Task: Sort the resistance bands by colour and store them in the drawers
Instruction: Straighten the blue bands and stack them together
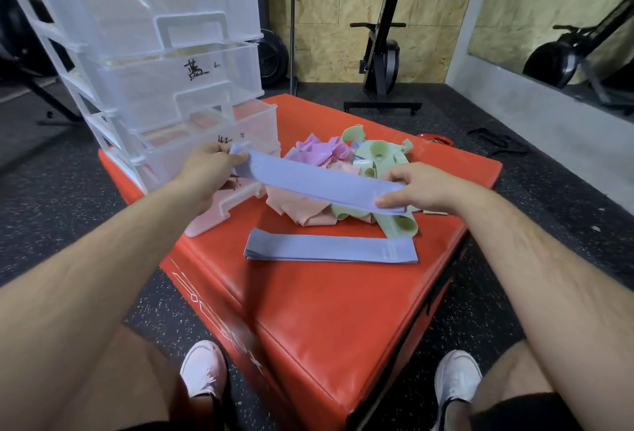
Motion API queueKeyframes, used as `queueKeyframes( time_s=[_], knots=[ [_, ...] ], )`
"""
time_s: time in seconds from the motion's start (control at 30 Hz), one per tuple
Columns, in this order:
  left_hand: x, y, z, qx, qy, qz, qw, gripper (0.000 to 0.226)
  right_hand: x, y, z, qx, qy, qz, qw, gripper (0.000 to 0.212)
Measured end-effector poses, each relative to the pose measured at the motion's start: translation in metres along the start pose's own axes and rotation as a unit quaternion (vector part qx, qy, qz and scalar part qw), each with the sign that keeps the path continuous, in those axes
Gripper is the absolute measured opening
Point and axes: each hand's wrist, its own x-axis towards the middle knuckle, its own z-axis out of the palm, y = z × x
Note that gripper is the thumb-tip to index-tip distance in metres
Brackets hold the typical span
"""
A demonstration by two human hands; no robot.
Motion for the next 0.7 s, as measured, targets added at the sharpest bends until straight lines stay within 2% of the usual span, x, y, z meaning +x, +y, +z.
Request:
queueKeyframes(
  time_s=[0.1,0.2,0.37,0.57,0.7],
  knots=[
    [-0.009,-0.022,-0.005,0.068,-0.028,-0.047,0.996,0.021,-0.01,0.022,-0.003,0.096,-0.007,0.051,0.994,0.013],
    [-0.022,-0.04,-0.004,0.124,-0.068,-0.073,0.987,0.027,-0.02,0.037,0.005,0.121,-0.023,0.095,0.988,0.012],
    [-0.038,-0.063,0.003,0.179,-0.091,-0.072,0.977,0.02,-0.03,0.054,0.028,0.052,-0.016,0.117,0.992,0.027],
    [-0.049,-0.074,0.015,0.248,-0.075,-0.045,0.965,0.019,-0.033,0.057,0.045,0.006,0.019,0.112,0.993,0.019],
    [-0.048,-0.077,0.017,0.307,-0.069,0.012,0.949,0.025,-0.034,0.056,0.046,-0.014,0.023,0.108,0.994,0.015]
  ],
)
